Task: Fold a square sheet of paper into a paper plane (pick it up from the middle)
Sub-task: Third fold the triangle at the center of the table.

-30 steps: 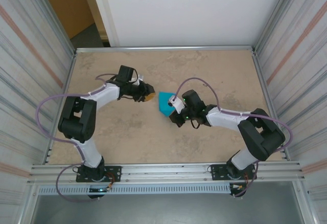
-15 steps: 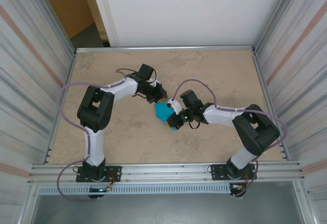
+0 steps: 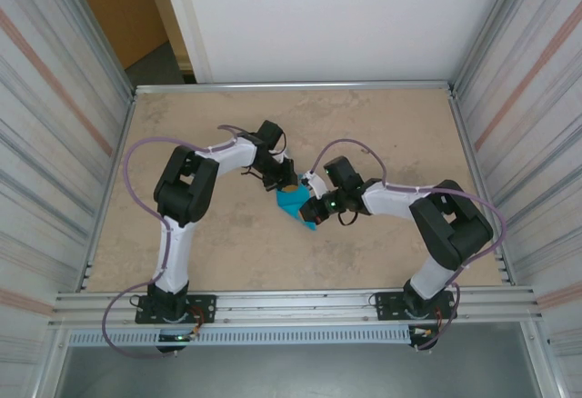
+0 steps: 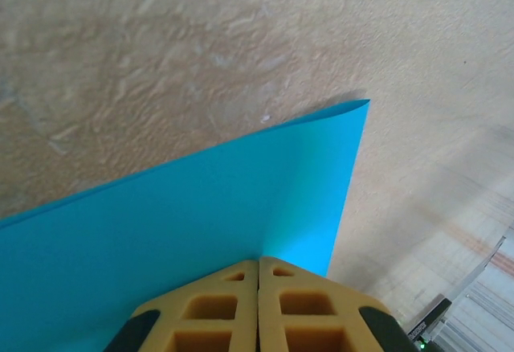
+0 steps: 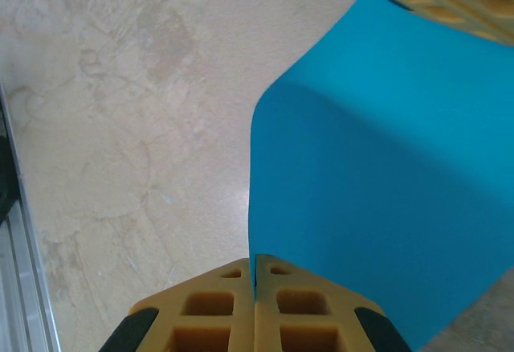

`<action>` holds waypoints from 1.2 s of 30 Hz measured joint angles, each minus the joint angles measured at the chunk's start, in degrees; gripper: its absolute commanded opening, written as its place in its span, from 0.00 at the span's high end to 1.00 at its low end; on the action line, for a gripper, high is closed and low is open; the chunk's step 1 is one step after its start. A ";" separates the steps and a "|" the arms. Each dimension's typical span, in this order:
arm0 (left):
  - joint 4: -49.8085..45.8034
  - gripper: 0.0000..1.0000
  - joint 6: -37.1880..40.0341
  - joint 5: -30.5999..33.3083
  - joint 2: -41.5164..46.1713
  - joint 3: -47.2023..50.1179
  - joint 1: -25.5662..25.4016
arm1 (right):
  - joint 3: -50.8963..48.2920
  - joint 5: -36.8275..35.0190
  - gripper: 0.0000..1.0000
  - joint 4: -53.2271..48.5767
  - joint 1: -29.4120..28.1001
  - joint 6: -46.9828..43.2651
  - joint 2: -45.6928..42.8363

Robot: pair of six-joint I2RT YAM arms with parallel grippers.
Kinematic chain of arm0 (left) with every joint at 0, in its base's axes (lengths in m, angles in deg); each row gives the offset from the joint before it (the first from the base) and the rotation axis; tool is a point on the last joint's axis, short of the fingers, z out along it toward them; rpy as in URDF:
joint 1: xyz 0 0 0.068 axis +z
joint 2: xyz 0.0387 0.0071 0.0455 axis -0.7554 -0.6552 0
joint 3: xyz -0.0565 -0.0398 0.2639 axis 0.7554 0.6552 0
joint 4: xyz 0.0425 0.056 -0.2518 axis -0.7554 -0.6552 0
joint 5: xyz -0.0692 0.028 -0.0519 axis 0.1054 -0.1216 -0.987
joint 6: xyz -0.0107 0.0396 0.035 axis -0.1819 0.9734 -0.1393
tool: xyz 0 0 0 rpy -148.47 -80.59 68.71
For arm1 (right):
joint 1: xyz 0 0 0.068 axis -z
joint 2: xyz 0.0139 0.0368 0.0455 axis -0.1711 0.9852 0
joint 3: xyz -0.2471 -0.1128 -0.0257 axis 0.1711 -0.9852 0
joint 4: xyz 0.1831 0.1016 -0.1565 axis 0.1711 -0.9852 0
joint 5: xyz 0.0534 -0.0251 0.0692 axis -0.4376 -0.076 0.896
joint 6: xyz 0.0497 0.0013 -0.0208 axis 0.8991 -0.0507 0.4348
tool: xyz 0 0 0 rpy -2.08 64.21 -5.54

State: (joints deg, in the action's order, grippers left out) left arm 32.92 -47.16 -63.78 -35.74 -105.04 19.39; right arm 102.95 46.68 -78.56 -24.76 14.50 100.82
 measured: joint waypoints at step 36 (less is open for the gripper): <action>-2.45 0.93 2.03 -0.66 -1.14 -2.03 0.00 | 4.90 1.20 1.00 -4.81 2.78 4.31 7.91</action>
State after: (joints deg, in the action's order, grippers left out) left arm 30.47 -45.12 -64.44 -36.87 -107.08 19.39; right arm 107.85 47.88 -83.37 -21.98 18.81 108.74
